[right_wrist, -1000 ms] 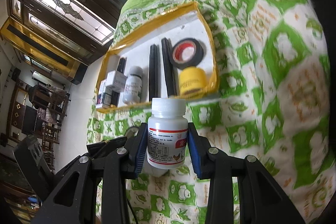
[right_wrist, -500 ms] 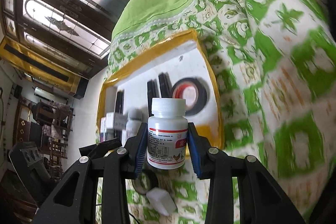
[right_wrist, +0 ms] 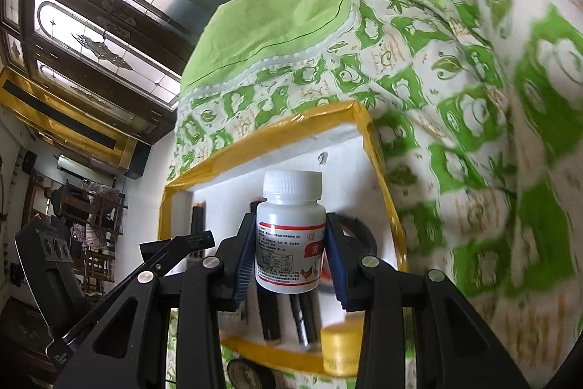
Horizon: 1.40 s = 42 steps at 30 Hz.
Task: Organize rigid objects
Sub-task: 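Carry the tape roll and pill bottle into the tray and open both tools, then move both tools back to the last items on the cloth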
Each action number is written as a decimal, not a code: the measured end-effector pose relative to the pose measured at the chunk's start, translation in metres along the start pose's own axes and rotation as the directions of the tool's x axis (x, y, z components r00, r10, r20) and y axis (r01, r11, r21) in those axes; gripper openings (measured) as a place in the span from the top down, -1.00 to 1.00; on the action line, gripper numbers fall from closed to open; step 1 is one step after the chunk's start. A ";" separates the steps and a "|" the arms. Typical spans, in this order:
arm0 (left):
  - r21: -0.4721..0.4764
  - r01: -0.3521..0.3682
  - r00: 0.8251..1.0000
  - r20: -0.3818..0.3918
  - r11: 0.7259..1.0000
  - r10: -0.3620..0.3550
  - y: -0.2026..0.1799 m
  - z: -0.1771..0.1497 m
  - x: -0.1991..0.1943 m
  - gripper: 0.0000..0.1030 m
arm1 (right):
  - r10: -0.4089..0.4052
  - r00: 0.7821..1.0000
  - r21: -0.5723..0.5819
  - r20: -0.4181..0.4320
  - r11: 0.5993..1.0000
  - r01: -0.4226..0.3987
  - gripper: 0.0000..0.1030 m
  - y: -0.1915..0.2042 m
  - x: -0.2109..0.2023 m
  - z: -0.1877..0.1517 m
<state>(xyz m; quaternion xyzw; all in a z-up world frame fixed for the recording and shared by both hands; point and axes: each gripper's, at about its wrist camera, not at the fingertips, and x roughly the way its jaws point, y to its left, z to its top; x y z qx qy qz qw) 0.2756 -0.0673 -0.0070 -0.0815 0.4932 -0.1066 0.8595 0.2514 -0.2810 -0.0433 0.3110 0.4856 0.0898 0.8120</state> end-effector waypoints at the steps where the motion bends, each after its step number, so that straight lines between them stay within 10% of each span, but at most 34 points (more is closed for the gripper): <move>1: 0.000 -0.005 1.000 -0.003 1.000 0.005 0.000 0.001 0.003 0.66 | -0.003 1.000 0.000 -0.004 1.000 0.003 0.31 -0.001 0.004 0.003; 17: -0.022 -0.028 0.999 -0.016 0.999 0.028 0.012 0.014 0.023 0.63 | -0.021 1.000 -0.040 0.007 0.999 0.021 0.28 0.004 0.039 0.021; 21: -0.028 -0.028 1.000 0.006 0.999 0.028 0.013 0.015 0.014 0.07 | -0.028 0.999 -0.050 0.028 0.998 0.029 0.23 0.004 0.033 0.019; 27: -0.006 -0.009 0.998 0.061 1.000 0.010 0.009 0.006 -0.018 0.01 | -0.045 0.994 -0.058 0.097 0.997 0.051 0.09 0.003 0.008 0.005; 36: -0.017 0.005 0.986 0.167 1.000 -0.002 0.028 -0.095 -0.097 -0.29 | 0.077 0.993 0.027 0.084 0.996 -0.080 -0.06 -0.006 -0.034 -0.042; 42: -0.060 -0.063 0.994 0.089 0.996 0.068 0.047 -0.168 -0.084 -0.31 | 0.158 0.987 0.057 -0.040 0.986 -0.156 -0.08 -0.007 -0.034 -0.103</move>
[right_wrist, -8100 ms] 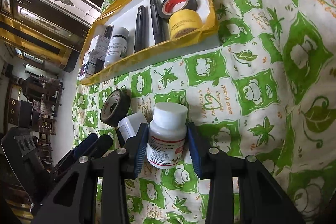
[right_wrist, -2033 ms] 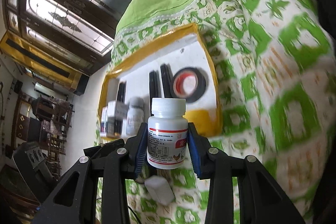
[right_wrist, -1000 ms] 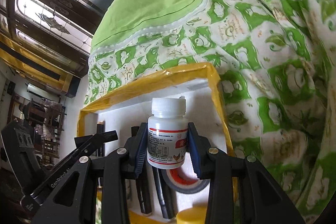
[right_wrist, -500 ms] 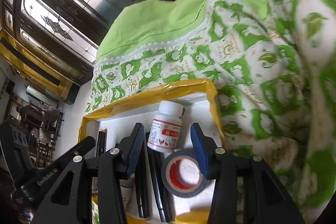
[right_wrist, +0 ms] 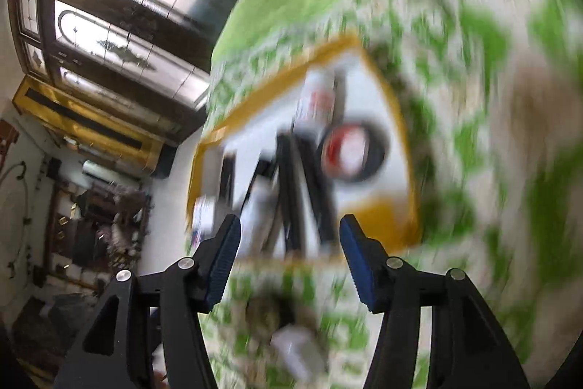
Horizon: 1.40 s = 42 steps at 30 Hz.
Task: Organize rigid objects
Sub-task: 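Move both tools back to the last items on the cloth, then grasp the white square box with the right tool while the left tool grasps another black tape roll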
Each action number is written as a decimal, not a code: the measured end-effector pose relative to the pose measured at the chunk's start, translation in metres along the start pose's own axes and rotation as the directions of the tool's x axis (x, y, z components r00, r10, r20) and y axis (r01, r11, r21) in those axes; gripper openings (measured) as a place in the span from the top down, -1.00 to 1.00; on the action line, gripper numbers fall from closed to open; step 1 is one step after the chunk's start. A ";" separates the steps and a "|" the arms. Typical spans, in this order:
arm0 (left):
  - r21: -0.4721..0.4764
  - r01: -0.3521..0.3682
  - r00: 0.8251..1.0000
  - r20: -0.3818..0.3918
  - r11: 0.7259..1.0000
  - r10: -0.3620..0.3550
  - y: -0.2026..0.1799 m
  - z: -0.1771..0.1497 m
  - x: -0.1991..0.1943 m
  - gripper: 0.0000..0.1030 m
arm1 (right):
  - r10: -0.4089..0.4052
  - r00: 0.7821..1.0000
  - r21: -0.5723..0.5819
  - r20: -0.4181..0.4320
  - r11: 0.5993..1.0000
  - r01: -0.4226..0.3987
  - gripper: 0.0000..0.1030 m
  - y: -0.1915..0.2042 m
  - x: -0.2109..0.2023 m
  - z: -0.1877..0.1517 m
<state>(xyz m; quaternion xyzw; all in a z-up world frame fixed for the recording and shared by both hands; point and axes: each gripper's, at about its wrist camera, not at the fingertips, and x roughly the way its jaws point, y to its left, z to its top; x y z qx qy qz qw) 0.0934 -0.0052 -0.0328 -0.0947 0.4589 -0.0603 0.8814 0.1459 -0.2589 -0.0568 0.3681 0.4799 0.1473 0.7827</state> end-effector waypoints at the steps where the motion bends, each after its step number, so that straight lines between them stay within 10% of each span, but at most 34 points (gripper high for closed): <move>1: -0.006 -0.020 0.999 -0.032 1.000 0.020 0.002 -0.006 0.006 -0.31 | 0.002 1.000 0.006 -0.027 1.000 -0.002 -0.08 -0.002 0.002 -0.011; 9: -0.077 -0.012 0.997 -0.081 0.997 0.006 0.008 -0.019 0.012 -0.31 | -0.073 0.986 -0.089 -0.149 0.994 0.060 -0.08 0.002 0.016 -0.073; 28: -0.137 -0.015 0.997 -0.072 0.990 0.005 0.019 -0.021 0.011 -0.31 | -0.149 0.971 -0.267 -0.185 0.959 0.096 0.04 0.024 0.047 -0.093; 42: 0.164 -0.051 0.997 -0.053 0.985 0.061 -0.041 -0.024 0.025 -0.31 | -0.196 0.980 -0.219 -0.026 0.958 0.186 0.19 0.021 0.005 -0.065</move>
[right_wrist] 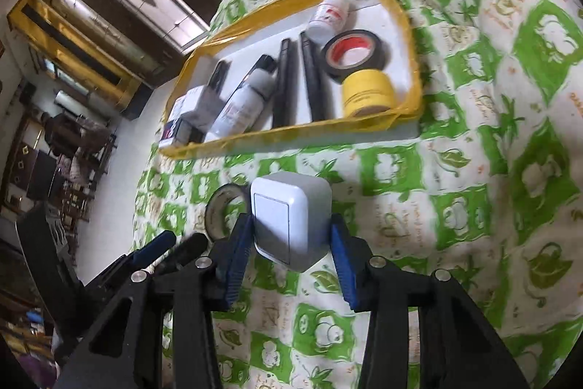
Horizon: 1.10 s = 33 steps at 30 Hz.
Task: Organize rigid objects
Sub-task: 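Grasp the white square box with the right tool while the left tool grasps another black tape roll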
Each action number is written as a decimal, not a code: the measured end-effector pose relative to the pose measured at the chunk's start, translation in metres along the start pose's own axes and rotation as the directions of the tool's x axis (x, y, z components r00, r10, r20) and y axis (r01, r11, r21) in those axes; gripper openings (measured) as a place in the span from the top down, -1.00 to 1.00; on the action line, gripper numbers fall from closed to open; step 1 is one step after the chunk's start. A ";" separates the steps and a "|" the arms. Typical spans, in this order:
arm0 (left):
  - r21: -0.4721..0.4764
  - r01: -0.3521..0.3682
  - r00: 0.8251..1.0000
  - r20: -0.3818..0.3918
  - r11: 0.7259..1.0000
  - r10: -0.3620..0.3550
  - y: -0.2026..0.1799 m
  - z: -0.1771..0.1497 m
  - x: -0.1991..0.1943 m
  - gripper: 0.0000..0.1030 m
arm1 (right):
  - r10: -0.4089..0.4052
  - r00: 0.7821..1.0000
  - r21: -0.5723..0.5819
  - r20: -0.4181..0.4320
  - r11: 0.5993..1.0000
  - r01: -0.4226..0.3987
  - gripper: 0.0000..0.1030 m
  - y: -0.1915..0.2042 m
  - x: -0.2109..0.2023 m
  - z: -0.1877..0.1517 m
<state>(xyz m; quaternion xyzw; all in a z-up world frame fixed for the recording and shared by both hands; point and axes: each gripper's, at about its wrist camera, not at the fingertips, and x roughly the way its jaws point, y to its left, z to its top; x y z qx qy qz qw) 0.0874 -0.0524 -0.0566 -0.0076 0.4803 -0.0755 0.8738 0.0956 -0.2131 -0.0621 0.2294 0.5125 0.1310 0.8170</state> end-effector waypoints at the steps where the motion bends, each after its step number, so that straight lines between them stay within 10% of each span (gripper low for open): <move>1: 0.023 -0.002 1.000 -0.001 1.000 0.002 -0.005 0.001 0.003 -0.31 | 0.001 1.000 0.018 -0.012 1.000 -0.001 0.19 -0.003 0.003 0.000; 33: 0.074 0.037 0.999 -0.001 0.997 -0.037 -0.022 0.005 0.021 -0.19 | -0.014 0.998 0.096 -0.054 0.995 0.019 0.19 -0.022 0.007 -0.008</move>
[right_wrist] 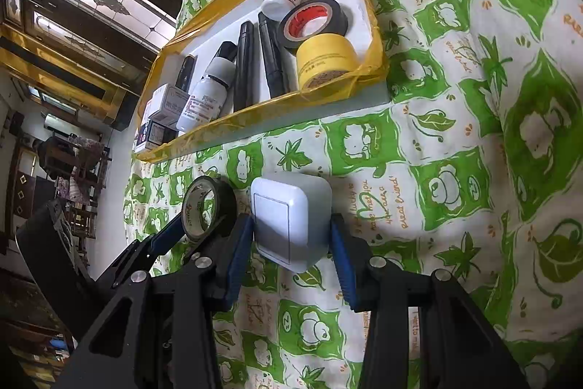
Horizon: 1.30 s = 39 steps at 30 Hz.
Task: Organize rigid objects
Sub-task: 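Carry the white box and tape roll over the tray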
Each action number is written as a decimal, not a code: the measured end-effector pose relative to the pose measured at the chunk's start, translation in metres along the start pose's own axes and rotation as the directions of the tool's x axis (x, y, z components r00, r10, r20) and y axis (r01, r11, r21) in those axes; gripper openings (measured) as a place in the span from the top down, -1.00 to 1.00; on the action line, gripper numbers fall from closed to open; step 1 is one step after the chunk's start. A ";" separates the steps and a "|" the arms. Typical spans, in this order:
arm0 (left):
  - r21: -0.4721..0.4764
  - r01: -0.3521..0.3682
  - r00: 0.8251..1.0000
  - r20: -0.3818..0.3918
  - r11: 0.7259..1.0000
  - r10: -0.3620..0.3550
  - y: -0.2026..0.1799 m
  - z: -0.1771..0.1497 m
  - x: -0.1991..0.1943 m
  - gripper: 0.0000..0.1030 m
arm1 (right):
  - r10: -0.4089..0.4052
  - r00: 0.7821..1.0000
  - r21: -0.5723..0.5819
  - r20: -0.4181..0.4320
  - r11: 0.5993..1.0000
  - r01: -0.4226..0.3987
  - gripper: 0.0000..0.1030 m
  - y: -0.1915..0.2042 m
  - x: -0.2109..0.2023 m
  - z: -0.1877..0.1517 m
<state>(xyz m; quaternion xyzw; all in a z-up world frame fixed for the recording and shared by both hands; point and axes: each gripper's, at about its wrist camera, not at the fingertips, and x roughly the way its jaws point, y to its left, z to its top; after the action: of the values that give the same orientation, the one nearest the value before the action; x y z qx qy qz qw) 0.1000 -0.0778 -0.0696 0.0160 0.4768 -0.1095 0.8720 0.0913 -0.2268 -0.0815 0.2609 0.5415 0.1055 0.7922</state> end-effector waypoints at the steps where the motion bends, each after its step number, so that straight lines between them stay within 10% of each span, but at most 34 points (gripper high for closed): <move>1: -0.001 0.006 1.000 0.006 1.000 -0.006 0.000 -0.001 -0.003 -0.19 | 0.000 1.000 -0.003 0.001 1.000 0.000 0.19 0.000 0.000 0.000; 25: 0.068 -0.092 0.990 0.111 0.993 0.084 -0.010 -0.006 -0.030 -0.19 | -0.004 0.998 -0.088 0.063 0.996 0.010 0.19 0.015 -0.016 0.000; 39: -0.085 0.032 0.990 0.140 0.996 -0.020 0.022 0.016 -0.053 -0.18 | 0.039 0.995 -0.044 0.090 0.998 -0.036 0.19 0.010 -0.030 0.022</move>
<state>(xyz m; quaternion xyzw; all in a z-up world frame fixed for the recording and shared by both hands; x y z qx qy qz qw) 0.0899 -0.0490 -0.0183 -0.0357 0.4193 -0.1009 0.9015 0.1004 -0.2381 -0.0456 0.2586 0.4977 0.1200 0.8192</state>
